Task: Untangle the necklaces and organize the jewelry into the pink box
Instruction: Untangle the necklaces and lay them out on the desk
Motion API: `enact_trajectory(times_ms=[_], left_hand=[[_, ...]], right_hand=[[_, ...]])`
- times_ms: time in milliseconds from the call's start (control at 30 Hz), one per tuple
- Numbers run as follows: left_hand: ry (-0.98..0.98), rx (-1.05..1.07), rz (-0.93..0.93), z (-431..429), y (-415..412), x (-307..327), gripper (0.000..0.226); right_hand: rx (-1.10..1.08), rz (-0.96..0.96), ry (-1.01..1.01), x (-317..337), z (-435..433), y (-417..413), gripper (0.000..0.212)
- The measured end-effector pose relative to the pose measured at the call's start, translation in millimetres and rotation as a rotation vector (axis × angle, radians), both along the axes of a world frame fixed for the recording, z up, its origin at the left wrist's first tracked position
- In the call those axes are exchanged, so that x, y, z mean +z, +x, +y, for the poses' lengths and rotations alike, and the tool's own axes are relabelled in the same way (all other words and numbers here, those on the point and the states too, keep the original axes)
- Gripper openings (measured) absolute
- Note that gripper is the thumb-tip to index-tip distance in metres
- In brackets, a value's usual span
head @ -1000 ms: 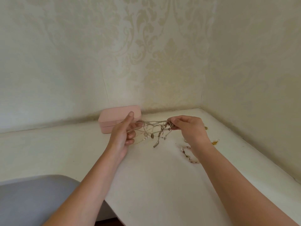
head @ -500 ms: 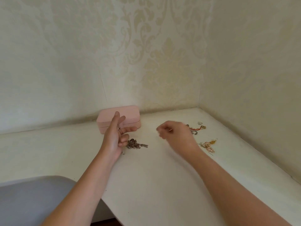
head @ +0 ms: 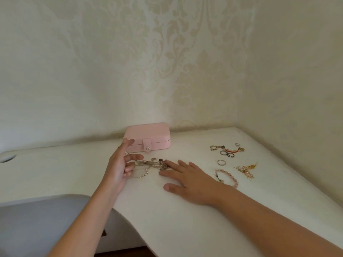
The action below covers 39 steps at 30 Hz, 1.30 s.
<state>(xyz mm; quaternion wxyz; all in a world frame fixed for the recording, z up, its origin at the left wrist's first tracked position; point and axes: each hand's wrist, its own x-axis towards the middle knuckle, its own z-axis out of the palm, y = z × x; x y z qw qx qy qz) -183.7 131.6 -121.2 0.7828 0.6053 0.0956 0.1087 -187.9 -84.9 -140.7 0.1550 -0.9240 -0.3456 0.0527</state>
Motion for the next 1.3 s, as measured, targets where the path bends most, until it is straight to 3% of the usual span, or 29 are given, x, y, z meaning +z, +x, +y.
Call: enact_trajectory(times_ms=[167,500,633,700,767,867,933,1133,1300], left_hand=[[0.193,-0.016,0.032,23.6,-4.8,-0.3,0.048],[1.028,0.23,0.039,30.7,1.2,-18.9,0.012],[1.324,0.252,0.094,20.0,-8.6,-21.1,0.026],[1.419,0.24,0.027,10.1,-17.2,-21.1,0.034],[1.443,0.216,-0.078,-3.8,-30.4,-22.3,0.037],[1.305,0.113,-0.124,-29.8,-54.0,-25.0,0.036],[1.281,0.063,-0.105,-41.9,-61.3,-28.1,0.039],[1.525,-0.129,0.176,-44.1,-50.7,-33.6,0.065],[1.564,-0.159,0.251,-40.9,-33.1,-31.6,0.063]], right_hand=[[0.059,0.033,-0.067,7.8,-27.6,-15.3,0.052],[0.159,0.353,-0.214,49.8,-51.9,-39.9,0.065],[0.163,0.474,-0.209,69.0,-59.5,-48.3,0.055],[0.155,0.466,-0.158,69.8,-61.4,-49.4,0.047],[0.133,0.383,-0.025,62.4,-58.9,-46.3,0.036],[0.127,0.283,0.236,45.9,-47.3,-39.4,0.018],[0.137,0.309,0.296,38.9,-41.3,-38.5,0.021],[0.257,0.469,0.035,43.4,-49.3,-38.7,0.042],[0.317,0.467,-0.141,58.9,-58.2,-41.9,0.049]])
